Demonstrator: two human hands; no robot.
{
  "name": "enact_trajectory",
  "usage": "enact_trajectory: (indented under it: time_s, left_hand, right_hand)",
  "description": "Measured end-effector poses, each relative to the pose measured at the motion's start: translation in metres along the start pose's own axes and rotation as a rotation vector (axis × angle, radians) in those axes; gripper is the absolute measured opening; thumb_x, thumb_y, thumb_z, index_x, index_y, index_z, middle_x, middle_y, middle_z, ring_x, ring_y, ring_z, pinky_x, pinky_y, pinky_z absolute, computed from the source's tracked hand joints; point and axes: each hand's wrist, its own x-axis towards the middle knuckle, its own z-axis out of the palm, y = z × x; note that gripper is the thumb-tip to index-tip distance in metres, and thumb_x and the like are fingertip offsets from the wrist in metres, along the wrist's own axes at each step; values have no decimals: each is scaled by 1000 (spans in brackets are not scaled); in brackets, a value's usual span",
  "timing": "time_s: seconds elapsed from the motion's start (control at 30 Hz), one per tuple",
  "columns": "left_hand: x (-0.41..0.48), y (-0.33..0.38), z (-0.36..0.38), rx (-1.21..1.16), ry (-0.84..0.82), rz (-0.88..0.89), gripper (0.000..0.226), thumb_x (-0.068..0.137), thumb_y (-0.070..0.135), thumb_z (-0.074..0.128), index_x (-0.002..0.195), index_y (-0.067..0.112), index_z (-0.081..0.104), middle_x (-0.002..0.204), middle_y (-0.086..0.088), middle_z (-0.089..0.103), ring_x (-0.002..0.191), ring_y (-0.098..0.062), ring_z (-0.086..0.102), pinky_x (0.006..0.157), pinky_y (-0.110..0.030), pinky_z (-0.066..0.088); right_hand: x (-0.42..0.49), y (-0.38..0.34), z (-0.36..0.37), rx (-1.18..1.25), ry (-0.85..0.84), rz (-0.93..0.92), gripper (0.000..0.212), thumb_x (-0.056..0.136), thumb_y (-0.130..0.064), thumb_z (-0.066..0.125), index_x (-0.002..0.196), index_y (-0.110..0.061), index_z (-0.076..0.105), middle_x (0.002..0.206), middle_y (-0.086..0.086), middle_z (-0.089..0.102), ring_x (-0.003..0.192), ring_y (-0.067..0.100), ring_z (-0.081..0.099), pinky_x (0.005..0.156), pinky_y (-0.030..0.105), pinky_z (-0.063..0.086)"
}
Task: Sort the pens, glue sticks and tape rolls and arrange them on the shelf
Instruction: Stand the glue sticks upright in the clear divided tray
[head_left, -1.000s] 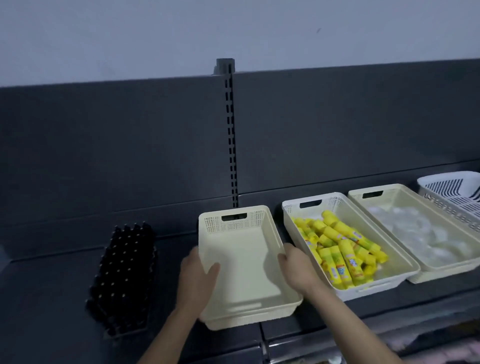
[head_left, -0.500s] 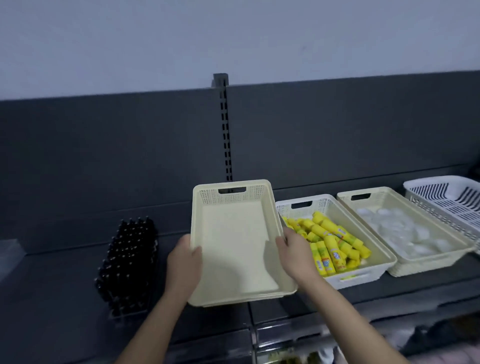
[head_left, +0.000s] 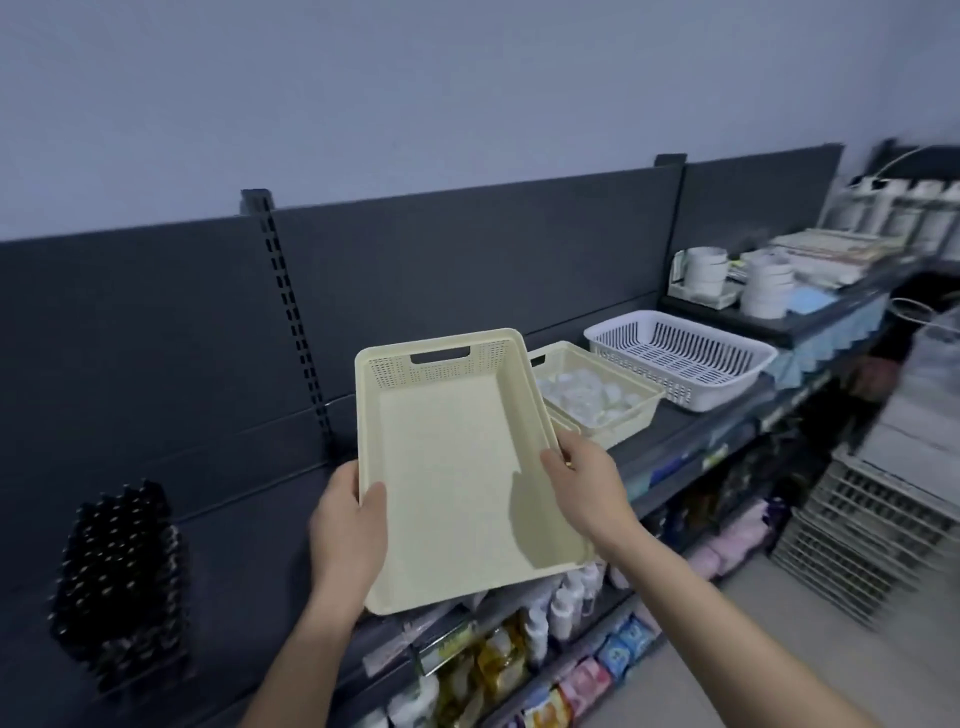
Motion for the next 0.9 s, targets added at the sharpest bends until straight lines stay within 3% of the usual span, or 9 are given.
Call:
enact_trajectory:
  time_s: [0.07, 0.13, 0.3, 0.43, 0.6, 0.8, 0.9]
  left_hand:
    - [-6, 10, 18, -2, -33, 22, 25, 92, 9, 45, 85, 30, 58, 84, 14, 65, 75, -4, 60, 54, -24, 42]
    - [-10, 20, 38, 6, -63, 48, 25, 92, 9, 45, 84, 29, 57, 83, 12, 64, 73, -6, 60, 52, -25, 40]
    - [-10, 51, 101, 12, -136, 105, 25, 91, 8, 45, 87, 29, 57, 83, 11, 64, 76, -7, 60, 55, -26, 42]
    - [-8, 78, 176, -6, -165, 176, 23, 90, 5, 46, 87, 25, 58, 83, 10, 64, 74, -5, 58, 57, -22, 40]
    - [-8, 111, 269, 18, -199, 210, 18, 89, 3, 47, 90, 15, 61, 80, 6, 64, 77, -22, 59, 60, -30, 42]
    - [0, 155, 366, 57, -187, 191, 17, 90, 6, 45, 96, 9, 60, 89, -5, 64, 78, -21, 57, 59, -31, 38]
    - [9, 162, 395, 39, -199, 165, 17, 90, 8, 43, 95, 12, 58, 82, 3, 62, 69, -8, 54, 57, -23, 40]
  right_hand:
    - [-4, 11, -21, 33, 20, 12, 21, 92, -10, 42, 75, 0, 51, 65, 10, 47, 61, 17, 40, 52, 27, 26]
    - [-6, 22, -42, 48, 59, 21, 27, 92, -10, 44, 64, -13, 43, 58, -2, 41, 55, 11, 35, 50, 24, 24]
    - [5, 64, -93, 42, 147, 64, 22, 92, -11, 44, 73, 0, 44, 62, 1, 41, 55, 12, 34, 48, 23, 22]
    - [30, 102, -148, 27, 223, 56, 25, 90, -9, 45, 65, -13, 43, 57, -4, 43, 52, 8, 35, 49, 25, 24]
    - [69, 154, -216, 12, 268, 108, 26, 90, -9, 44, 64, -12, 40, 56, -5, 41, 47, 5, 34, 44, 17, 28]
    - [128, 205, -287, 7, 250, 105, 22, 90, -9, 43, 69, -4, 46, 60, 0, 44, 52, 11, 35, 46, 23, 23]
    - [154, 230, -298, 19, 220, 112, 21, 91, -9, 43, 71, -2, 47, 59, 1, 42, 52, 13, 35, 48, 27, 24]
